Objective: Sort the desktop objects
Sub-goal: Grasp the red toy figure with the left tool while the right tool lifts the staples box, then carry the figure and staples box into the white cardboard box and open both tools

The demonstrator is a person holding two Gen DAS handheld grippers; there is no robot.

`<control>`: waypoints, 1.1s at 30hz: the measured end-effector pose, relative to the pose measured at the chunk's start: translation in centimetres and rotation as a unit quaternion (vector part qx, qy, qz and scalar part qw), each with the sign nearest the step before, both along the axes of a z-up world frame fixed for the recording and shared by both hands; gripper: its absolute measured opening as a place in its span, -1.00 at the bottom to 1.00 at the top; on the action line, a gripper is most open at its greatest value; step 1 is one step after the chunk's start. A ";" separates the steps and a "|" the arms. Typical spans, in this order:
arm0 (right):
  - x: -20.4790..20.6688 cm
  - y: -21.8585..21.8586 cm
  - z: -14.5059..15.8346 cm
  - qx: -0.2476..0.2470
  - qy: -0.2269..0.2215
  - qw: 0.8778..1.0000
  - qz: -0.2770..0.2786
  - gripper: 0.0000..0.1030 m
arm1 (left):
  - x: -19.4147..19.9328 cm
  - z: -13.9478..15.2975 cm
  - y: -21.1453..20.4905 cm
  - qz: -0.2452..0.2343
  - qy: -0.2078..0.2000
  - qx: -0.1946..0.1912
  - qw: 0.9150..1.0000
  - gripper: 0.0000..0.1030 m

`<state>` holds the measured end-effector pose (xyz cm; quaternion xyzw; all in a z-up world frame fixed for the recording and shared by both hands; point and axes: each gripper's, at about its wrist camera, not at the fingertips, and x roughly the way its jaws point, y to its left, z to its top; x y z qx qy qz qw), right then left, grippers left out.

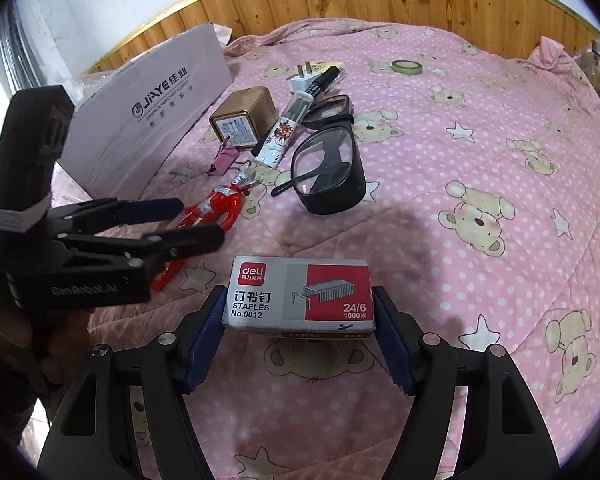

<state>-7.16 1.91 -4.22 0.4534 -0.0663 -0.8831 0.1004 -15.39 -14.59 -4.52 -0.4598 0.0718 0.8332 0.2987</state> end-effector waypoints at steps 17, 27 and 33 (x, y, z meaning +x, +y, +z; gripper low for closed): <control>0.3 -1.1 0.6 -0.003 0.003 1.000 0.021 0.40 | 2.7 3.4 -1.5 0.033 0.048 -0.026 0.998 -0.09; 1.5 -2.8 2.2 0.032 0.010 0.998 0.048 0.40 | 5.3 4.4 -2.6 0.040 0.048 -0.040 0.997 -0.09; 1.7 -3.7 3.0 0.055 0.003 0.995 0.078 0.40 | 6.6 5.5 -3.7 0.030 0.052 -0.054 0.997 -0.09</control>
